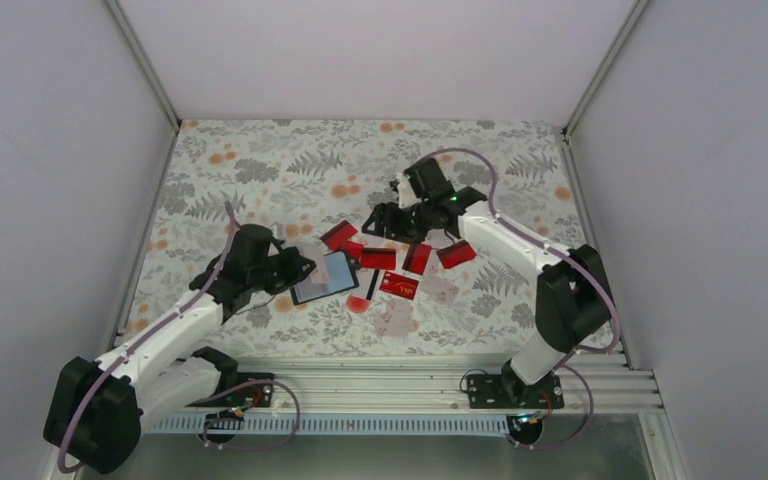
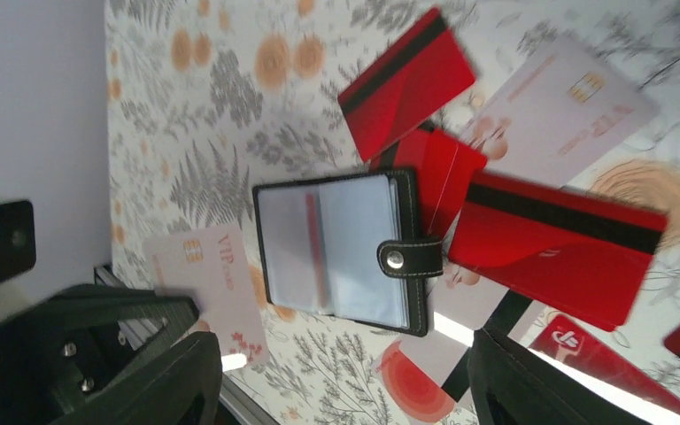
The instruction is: Put the credit cards into the card holder
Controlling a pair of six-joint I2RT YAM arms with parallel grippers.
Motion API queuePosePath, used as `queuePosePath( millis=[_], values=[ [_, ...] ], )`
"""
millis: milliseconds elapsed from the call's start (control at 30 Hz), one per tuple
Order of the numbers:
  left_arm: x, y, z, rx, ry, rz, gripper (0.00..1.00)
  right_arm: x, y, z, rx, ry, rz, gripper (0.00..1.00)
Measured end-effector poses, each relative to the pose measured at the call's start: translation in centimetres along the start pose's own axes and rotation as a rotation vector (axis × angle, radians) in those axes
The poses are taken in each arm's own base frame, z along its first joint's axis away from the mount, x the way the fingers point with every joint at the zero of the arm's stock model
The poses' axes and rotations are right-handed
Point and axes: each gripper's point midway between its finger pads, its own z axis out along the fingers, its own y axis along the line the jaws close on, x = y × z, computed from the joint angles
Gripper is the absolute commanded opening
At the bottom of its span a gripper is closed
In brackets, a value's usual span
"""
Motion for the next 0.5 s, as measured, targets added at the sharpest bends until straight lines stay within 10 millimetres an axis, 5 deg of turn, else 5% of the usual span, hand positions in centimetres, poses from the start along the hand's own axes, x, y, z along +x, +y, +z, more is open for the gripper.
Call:
queuePosePath(
  millis=[200, 500],
  values=[
    [1.7, 4.1, 0.5, -0.046, 0.018, -0.095, 0.02, 2.7, -1.1, 3.8, 0.017, 0.087, -0.021, 0.55],
    [0.8, 4.1, 1.5, -0.02, 0.003, -0.075, 0.02, 4.3, -2.5, 5.9, 0.023, 0.132, -0.042, 0.49]
  ],
)
